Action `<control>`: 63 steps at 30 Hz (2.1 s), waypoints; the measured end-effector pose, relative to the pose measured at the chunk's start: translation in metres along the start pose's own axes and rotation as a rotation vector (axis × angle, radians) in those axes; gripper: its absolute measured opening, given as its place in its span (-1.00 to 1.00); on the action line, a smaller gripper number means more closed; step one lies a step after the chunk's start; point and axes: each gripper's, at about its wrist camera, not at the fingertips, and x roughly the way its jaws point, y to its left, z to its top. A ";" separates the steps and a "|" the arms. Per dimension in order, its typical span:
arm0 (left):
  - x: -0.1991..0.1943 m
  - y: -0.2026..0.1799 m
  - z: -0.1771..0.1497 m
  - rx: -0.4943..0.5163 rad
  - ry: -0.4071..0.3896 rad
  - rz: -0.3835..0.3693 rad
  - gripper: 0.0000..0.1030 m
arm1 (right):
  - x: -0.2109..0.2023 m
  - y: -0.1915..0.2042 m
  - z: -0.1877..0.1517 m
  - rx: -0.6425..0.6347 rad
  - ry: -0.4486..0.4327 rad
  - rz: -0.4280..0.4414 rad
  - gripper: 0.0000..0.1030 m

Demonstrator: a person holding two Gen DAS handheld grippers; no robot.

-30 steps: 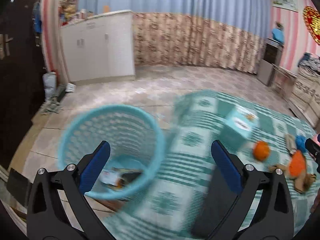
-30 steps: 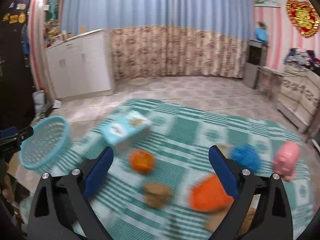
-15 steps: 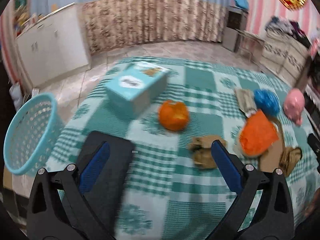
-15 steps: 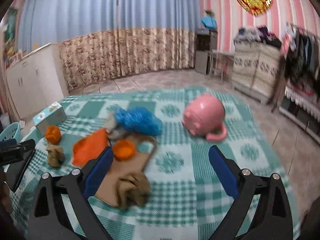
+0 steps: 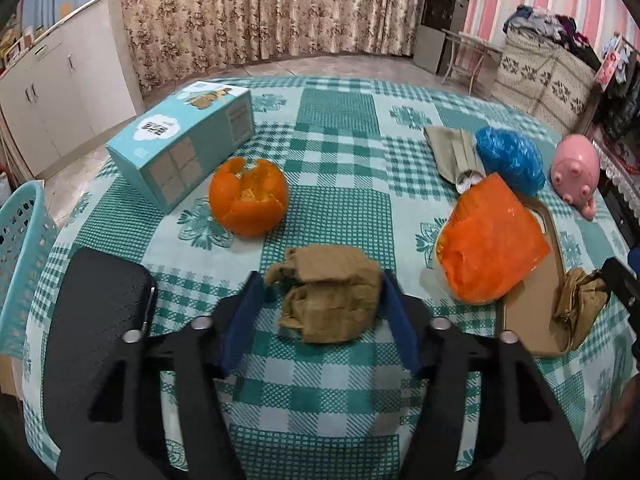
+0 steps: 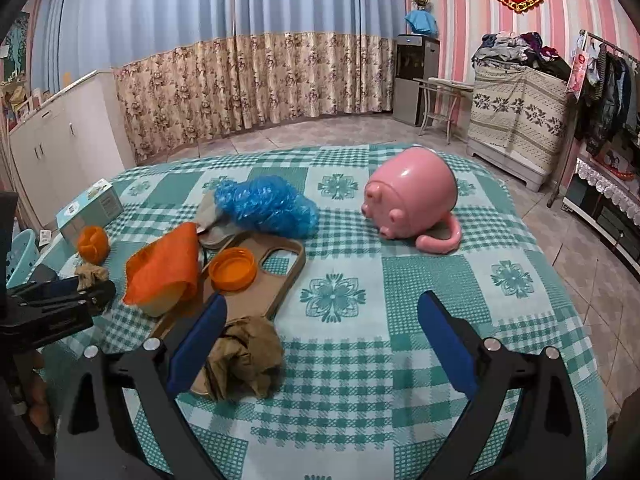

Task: Collect trash
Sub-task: 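Grasp a brown crumpled paper bag with the left tool while the right tool grasps another, then carry both brown bags over the blue basket and open both tools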

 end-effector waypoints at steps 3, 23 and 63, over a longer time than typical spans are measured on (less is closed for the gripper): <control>-0.008 0.006 -0.003 -0.022 -0.015 -0.008 0.01 | 0.002 0.008 -0.005 -0.012 0.016 0.012 0.82; -0.046 0.039 -0.003 -0.048 -0.104 0.058 0.00 | 0.004 0.037 -0.017 -0.112 0.059 0.022 -0.12; -0.133 0.317 0.006 -0.241 -0.261 0.349 0.01 | -0.037 0.290 0.043 -0.257 -0.098 0.366 -0.17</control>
